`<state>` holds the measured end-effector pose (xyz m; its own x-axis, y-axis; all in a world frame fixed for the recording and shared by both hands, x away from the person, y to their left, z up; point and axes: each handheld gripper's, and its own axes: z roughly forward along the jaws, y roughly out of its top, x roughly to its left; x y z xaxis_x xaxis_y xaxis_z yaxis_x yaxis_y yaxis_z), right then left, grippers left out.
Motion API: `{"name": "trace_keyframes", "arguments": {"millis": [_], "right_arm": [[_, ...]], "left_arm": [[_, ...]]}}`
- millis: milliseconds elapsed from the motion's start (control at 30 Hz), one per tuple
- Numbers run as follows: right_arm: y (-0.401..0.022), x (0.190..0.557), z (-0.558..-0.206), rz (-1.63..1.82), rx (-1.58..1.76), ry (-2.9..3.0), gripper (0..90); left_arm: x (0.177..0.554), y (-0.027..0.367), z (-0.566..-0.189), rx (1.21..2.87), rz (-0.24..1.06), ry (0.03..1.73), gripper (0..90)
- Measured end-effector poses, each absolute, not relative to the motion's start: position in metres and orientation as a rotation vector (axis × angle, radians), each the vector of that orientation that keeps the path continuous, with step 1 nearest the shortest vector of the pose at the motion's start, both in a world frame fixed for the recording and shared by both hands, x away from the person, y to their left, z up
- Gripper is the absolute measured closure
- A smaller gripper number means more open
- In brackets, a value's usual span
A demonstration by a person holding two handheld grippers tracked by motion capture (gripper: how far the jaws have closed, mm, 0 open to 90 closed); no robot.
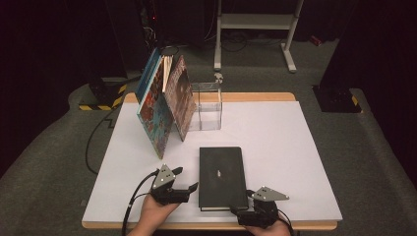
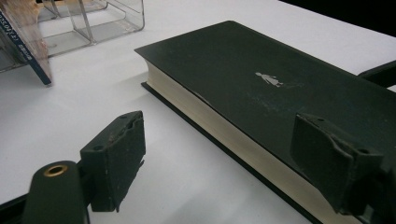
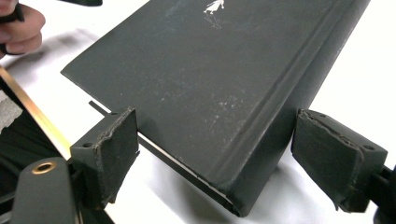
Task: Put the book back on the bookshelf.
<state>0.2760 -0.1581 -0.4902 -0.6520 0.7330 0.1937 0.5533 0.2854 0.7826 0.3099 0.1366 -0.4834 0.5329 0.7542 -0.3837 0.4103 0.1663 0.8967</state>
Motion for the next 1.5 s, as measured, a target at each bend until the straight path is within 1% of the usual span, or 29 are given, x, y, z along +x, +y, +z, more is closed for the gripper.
{"name": "trace_keyframes", "arguments": {"millis": [567,600,633,800,933,1067,1300,1500], "right_arm": [[-0.143,0.291,-0.485,1.301,1.204,2.327,13.6],[-0.142,0.293,-0.484,1.299,1.215,2.291,20.7],[-0.142,0.295,-0.483,1.294,1.215,2.260,22.1],[-0.142,0.303,-0.482,1.288,1.220,2.279,21.5],[-0.152,0.289,-0.486,1.344,1.206,2.319,19.2],[-0.150,0.282,-0.493,1.267,1.177,2.358,18.8],[-0.148,0.284,-0.490,1.289,1.176,2.338,18.9],[-0.138,0.291,-0.489,1.265,1.162,2.337,18.1]], "left_arm": [[0.310,0.137,-0.483,1.456,0.331,1.066,18.7],[0.310,0.138,-0.483,1.455,0.332,1.067,18.7],[0.310,0.138,-0.483,1.452,0.331,1.069,18.7],[0.310,0.140,-0.481,1.446,0.329,1.067,18.7],[0.310,0.142,-0.481,1.441,0.329,1.069,18.7],[0.310,0.140,-0.481,1.442,0.319,1.068,18.7],[0.309,0.140,-0.480,1.442,0.323,1.065,18.7],[0.309,0.140,-0.480,1.448,0.323,1.063,18.7]]}}
